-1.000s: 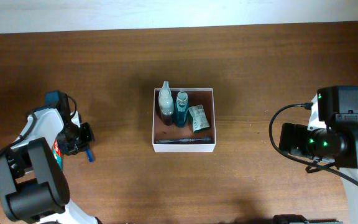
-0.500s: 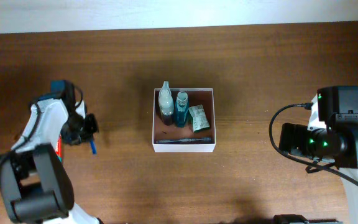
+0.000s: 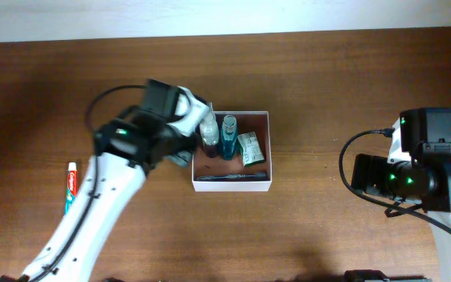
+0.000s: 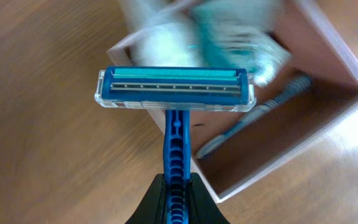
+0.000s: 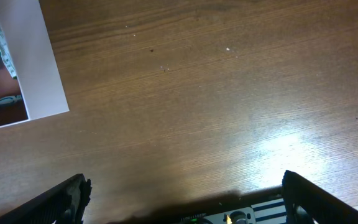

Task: Pack container
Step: 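Carry the razor over the box and release it inside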

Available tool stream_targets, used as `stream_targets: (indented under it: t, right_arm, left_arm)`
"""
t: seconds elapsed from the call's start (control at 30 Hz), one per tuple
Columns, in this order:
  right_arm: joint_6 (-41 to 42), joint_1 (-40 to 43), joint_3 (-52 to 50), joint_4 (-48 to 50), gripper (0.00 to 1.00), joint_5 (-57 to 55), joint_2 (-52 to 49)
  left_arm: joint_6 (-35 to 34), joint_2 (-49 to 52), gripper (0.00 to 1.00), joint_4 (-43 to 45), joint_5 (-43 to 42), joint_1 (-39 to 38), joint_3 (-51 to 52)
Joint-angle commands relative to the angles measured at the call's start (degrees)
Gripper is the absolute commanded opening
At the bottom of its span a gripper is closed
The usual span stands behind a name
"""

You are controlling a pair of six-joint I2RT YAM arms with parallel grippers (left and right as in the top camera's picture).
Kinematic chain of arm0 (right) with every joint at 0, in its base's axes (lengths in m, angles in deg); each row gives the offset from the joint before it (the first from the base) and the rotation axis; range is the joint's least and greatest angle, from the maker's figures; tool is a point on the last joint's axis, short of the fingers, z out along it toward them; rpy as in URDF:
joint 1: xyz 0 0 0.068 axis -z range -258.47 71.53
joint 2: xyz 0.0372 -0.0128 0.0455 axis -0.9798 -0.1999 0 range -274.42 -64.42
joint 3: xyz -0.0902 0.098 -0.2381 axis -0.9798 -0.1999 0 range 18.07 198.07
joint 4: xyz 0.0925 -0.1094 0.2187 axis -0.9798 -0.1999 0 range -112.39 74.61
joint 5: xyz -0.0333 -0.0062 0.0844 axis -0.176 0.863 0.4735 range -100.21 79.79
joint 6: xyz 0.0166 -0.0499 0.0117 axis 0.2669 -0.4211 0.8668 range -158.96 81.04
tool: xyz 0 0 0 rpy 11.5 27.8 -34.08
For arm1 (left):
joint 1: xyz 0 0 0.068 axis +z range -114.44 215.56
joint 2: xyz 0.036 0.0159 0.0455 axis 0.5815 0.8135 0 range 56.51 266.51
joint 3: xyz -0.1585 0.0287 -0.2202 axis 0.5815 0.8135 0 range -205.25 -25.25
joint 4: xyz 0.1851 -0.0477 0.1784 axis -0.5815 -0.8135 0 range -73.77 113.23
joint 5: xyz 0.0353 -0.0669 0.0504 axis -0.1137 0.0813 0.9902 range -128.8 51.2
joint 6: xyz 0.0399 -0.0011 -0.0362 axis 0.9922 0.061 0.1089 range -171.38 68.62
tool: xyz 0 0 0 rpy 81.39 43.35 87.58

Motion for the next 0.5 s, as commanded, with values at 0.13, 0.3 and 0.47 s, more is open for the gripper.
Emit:
stream_targets:
  t: [0.13,0.3,0.47]
  right_arm:
    - [0.0,0.5,-0.4,0.1,0.92,-0.7,-0.1]
    - [0.0,0.5,-0.4,0.1,0.92,-0.7,-0.1]
    - [0.0,0.5,-0.4,0.1,0.92,-0.7,-0.1]
  left_arm:
    - [12.2,6.4,0.01,2.7,-0.3,-7.5,0.1]
    - [12.2,11.2,0.00,3.0,-0.3,-8.5,0.1]
    - [12.2,15.0,0.16,2.9,-0.3,-8.6,0.1]
